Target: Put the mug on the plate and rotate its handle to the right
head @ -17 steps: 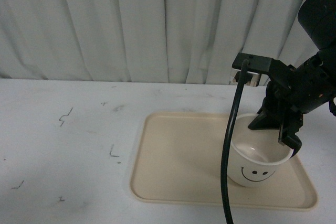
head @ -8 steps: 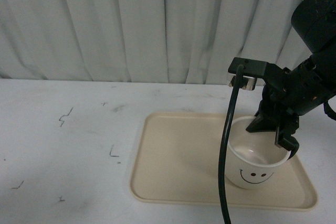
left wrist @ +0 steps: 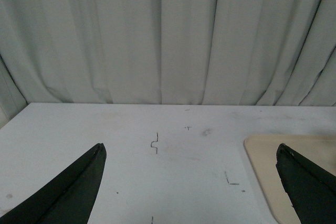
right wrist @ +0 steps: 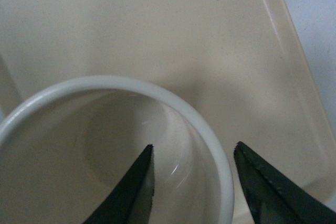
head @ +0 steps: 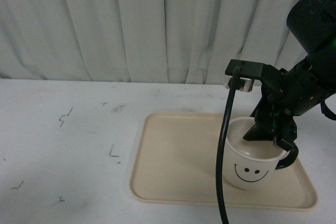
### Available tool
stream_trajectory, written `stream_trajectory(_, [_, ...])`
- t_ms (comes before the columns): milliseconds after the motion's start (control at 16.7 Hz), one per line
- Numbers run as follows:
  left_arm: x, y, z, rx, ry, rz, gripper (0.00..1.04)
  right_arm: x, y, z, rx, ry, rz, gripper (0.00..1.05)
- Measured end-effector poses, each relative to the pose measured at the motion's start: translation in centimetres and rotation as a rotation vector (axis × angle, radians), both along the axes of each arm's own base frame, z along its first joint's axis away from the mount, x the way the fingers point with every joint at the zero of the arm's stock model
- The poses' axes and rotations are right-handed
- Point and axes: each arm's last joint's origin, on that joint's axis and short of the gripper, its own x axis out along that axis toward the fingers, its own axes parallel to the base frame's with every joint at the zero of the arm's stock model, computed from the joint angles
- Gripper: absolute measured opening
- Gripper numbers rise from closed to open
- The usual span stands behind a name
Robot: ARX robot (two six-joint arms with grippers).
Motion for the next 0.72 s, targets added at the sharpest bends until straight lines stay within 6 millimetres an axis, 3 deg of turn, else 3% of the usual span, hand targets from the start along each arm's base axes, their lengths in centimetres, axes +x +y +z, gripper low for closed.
stream_trajectory(179, [0.0, 0.0, 0.0, 0.000, 0.000, 0.000, 0.98, 0.0, 0.3, 0.2, 0.009, -0.005, 0.009, 0.81])
stream_trajectory(299, [0.0, 0.0, 0.0, 0.000, 0.000, 0.000, 0.98, -0.1, 0.1, 1.8, 0.032, -0.048, 0.011, 1.00])
stream_trajectory(538, [0.0, 0.0, 0.0, 0.000, 0.000, 0.000, 0.98, -1.9, -1.9, 8.6, 0.224, -0.267, 0.009, 0.98])
stream_trajectory(597, [0.0, 0.0, 0.0, 0.000, 0.000, 0.000, 0.98, -4.6, -2.5, 13.1, 0.441, -0.434, -0.014, 0.98])
stream_trajectory(717, [0.0, 0.0, 0.0, 0.000, 0.000, -0.001, 0.98, -4.7, -2.5, 13.8, 0.460, -0.444, -0.024, 0.98])
